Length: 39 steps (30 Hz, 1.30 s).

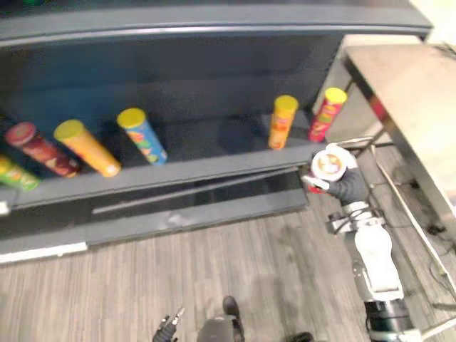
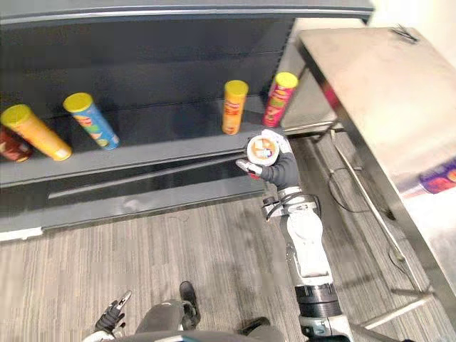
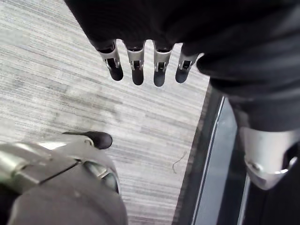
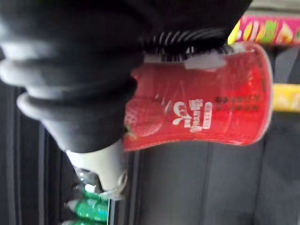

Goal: Put the gum and the chips on the shelf.

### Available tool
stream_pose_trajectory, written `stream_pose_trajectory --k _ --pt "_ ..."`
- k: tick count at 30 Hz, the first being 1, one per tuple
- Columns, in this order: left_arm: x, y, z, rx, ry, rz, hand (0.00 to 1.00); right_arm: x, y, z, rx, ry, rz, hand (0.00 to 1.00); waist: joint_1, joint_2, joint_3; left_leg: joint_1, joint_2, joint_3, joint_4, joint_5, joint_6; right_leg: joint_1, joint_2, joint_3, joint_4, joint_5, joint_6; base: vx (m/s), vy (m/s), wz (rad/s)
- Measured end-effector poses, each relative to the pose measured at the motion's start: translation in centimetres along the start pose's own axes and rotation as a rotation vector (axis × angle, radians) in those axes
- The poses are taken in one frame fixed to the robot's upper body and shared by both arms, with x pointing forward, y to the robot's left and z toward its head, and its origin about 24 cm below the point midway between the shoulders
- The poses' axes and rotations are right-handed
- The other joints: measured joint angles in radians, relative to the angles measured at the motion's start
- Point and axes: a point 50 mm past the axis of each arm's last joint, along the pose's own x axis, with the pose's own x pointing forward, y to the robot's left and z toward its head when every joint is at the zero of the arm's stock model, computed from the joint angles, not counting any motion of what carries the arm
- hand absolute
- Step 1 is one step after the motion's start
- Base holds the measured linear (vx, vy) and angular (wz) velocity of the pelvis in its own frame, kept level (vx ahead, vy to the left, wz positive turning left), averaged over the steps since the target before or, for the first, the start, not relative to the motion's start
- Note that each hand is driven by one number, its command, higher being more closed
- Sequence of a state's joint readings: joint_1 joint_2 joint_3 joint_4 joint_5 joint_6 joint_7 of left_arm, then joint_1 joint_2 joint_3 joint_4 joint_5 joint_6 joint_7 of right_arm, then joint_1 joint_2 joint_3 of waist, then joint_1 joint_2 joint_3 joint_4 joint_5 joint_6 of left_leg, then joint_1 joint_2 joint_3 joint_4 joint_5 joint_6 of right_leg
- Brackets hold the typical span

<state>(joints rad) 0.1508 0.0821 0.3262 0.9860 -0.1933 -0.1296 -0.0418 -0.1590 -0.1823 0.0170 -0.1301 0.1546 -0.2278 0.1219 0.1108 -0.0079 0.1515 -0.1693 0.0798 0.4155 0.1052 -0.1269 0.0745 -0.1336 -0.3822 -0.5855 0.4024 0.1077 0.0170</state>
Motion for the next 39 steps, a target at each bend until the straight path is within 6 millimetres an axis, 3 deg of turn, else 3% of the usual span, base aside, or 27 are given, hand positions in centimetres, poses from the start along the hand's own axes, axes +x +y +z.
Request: stream_pose_trajectory --k 1,3,4,9,10,11,12,16,20,24,25,27,28,31,33,36,38,39 --pt "0.1 0.0 0.4 0.022 -0.010 -0.006 0.00 -0.1 0.0 -0.1 0.001 0.007 0.003 1.00 -0.012 0.010 0.007 0.018 -0.002 -0.050 -0.022 0.008 0.008 -0.035 0.084 0.208 0.003 -0.091 0.042 0.12 0.114 1.17" --pt "0.1 0.6 0.3 0.037 -0.003 0.010 0.00 -0.5 0.1 -0.4 0.007 0.024 0.013 1.00 -0.028 0.008 0.007 0.068 -0.034 -0.101 -0.058 0.018 0.016 -0.069 0.153 0.367 -0.004 -0.164 0.059 0.15 0.051 1.01" --pt "0.1 0.6 0.2 0.038 0.002 0.011 0.00 -0.7 0.1 -0.5 0.007 0.031 0.012 1.00 -0.032 0.008 0.008 0.090 -0.043 -0.114 -0.069 0.018 0.016 -0.076 0.167 0.395 -0.011 -0.178 0.065 0.22 0.050 1.03" --pt "0.4 0.4 0.1 0.069 0.028 0.014 0.00 -1.3 0.2 -0.9 0.014 0.053 0.009 1.00 -0.058 -0.002 0.008 0.174 -0.087 -0.227 -0.085 0.002 -0.013 -0.174 0.225 0.440 -0.158 -0.159 0.085 0.20 -0.018 0.95" --pt "0.3 0.6 -0.2 0.070 0.040 0.020 0.00 -1.6 0.2 -1.0 0.017 0.062 0.005 1.00 -0.064 -0.019 0.008 0.199 -0.098 -0.236 -0.084 -0.012 -0.035 -0.176 0.219 0.477 -0.182 -0.101 0.084 0.27 -0.129 0.81" --pt "0.1 1.2 -0.7 0.074 0.060 0.035 0.00 -2.0 0.4 -1.1 0.032 0.070 -0.004 1.00 -0.073 -0.046 -0.002 0.219 -0.116 -0.234 -0.082 -0.028 -0.057 -0.172 0.202 0.487 -0.191 -0.002 0.078 0.24 -0.153 0.73" --pt "0.0 1.2 -1.0 0.072 0.073 0.039 0.00 -2.1 0.5 -1.2 0.039 0.073 -0.007 1.00 -0.074 -0.049 -0.004 0.229 -0.114 -0.232 -0.079 -0.040 -0.067 -0.166 0.201 0.481 -0.182 -0.042 0.082 0.22 -0.180 0.26" --pt "-0.4 0.8 -2.3 0.016 0.102 0.044 0.00 -2.3 0.7 -1.1 0.062 0.069 -0.007 1.00 -0.078 -0.022 -0.007 0.207 -0.022 -0.208 -0.011 -0.083 -0.133 -0.114 0.290 0.480 -0.279 -0.068 0.054 0.18 -0.176 -0.24" --pt "-0.1 -0.2 -1.8 0.002 0.087 0.022 0.00 -3.6 0.2 -1.5 0.057 0.109 -0.037 1.00 -0.085 -0.007 -0.009 0.204 0.023 -0.210 0.073 -0.081 -0.136 -0.072 0.328 0.466 -0.286 -0.095 0.018 0.17 -0.170 -0.05" --pt "0.2 -0.9 -1.3 -0.004 0.069 0.005 0.00 -4.0 0.7 -1.5 0.089 0.115 -0.004 1.00 -0.090 0.011 -0.008 0.104 0.066 -0.210 0.389 -0.069 -0.150 -0.007 0.333 0.461 -0.289 -0.130 0.001 0.10 -0.108 -0.02" --pt "0.2 -1.2 -1.3 -0.007 0.068 -0.004 0.00 -4.1 1.0 -1.6 0.090 0.122 0.013 1.00 -0.089 0.019 -0.011 0.084 0.078 -0.210 0.453 -0.042 -0.167 0.011 0.334 0.464 -0.292 -0.134 -0.004 0.10 -0.063 -0.07" --pt "0.3 -1.3 -1.0 -0.004 0.057 -0.009 0.00 -4.4 1.2 -1.6 0.096 0.127 0.016 1.00 -0.087 0.016 -0.009 0.056 0.082 -0.197 0.528 0.010 -0.165 0.042 0.319 0.479 -0.310 -0.137 -0.010 0.08 -0.012 -0.06" --pt "0.3 -1.3 -0.9 0.003 0.056 -0.012 0.00 -4.4 1.3 -1.6 0.103 0.127 0.011 1.00 -0.088 0.008 -0.008 0.052 0.097 -0.164 0.519 -0.038 -0.146 0.049 0.310 0.490 -0.317 -0.141 -0.015 0.06 0.002 -0.06" --pt "0.3 -1.3 -1.0 0.014 0.057 -0.015 0.00 -4.4 1.2 -1.6 0.103 0.123 0.005 1.00 -0.092 0.004 -0.007 0.051 0.112 -0.143 0.369 -0.088 -0.150 0.049 0.291 0.528 -0.322 -0.152 -0.019 0.02 0.038 -0.20" --pt "0.1 -1.1 -1.2 0.026 0.062 -0.013 0.00 -4.4 1.2 -1.6 0.102 0.121 0.004 1.00 -0.095 0.006 -0.009 0.054 0.115 -0.164 0.197 -0.064 -0.172 0.029 0.276 0.566 -0.305 -0.162 -0.003 -0.03 0.176 -0.52" --pt "-0.8 -1.2 -3.5 0.041 0.125 -0.008 0.00 -4.4 0.7 -1.5 0.075 0.124 0.003 1.00 -0.105 0.070 -0.035 0.089 0.136 -0.202 0.004 0.069 -0.229 -0.001 0.315 0.644 -0.302 -0.154 0.050 0.01 0.301 -0.93" --pt "-0.8 0.1 -3.3 0.057 0.124 0.026 0.00 -4.8 1.0 -1.7 0.096 0.137 -0.014 1.00 -0.112 0.016 -0.047 0.147 0.081 -0.129 -0.037 0.055 -0.213 0.022 0.260 0.685 -0.345 -0.127 0.089 0.08 0.270 -0.81" --pt "-0.7 0.3 -3.3 0.065 0.128 0.030 0.00 -4.8 0.9 -1.5 0.095 0.131 -0.017 1.00 -0.117 0.006 -0.049 0.157 0.067 -0.115 -0.047 0.053 -0.206 0.026 0.247 0.694 -0.353 -0.119 0.100 0.11 0.272 -0.60"
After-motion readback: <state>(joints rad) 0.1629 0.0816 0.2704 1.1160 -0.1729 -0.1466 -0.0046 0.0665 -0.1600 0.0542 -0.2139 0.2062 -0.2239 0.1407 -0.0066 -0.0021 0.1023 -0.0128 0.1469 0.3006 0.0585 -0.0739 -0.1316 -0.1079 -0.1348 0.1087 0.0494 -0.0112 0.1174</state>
